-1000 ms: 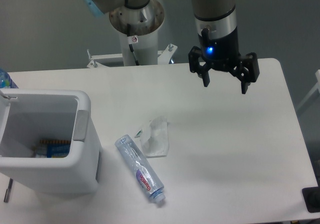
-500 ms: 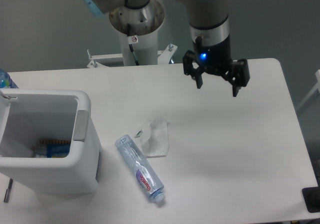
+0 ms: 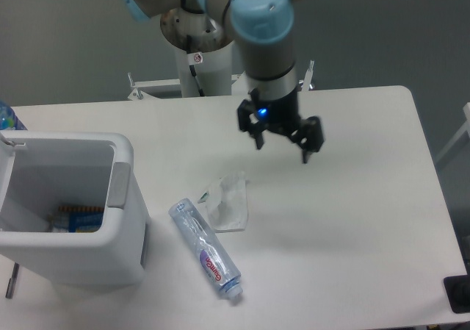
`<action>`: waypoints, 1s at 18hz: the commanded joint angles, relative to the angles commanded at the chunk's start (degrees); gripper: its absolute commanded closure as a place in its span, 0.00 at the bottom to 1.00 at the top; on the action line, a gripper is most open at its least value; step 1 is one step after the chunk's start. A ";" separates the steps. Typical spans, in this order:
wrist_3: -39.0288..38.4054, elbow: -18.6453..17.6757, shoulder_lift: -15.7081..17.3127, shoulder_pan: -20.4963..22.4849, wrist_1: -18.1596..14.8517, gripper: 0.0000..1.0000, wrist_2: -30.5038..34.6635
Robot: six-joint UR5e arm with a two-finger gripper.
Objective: Place the trash in the trash can
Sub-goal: 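Move the open gripper over the clear plastic bag and lower it, then close the gripper on the clear plastic bag and lift it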
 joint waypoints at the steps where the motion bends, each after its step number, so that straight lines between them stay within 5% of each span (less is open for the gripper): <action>1: 0.00 -0.71 -0.70 -0.88 0.00 0.00 -0.26; 10: -6.67 -1.42 -7.47 -4.92 0.79 0.00 -3.34; 18: -7.65 -0.98 -12.48 -6.07 6.06 0.00 -2.55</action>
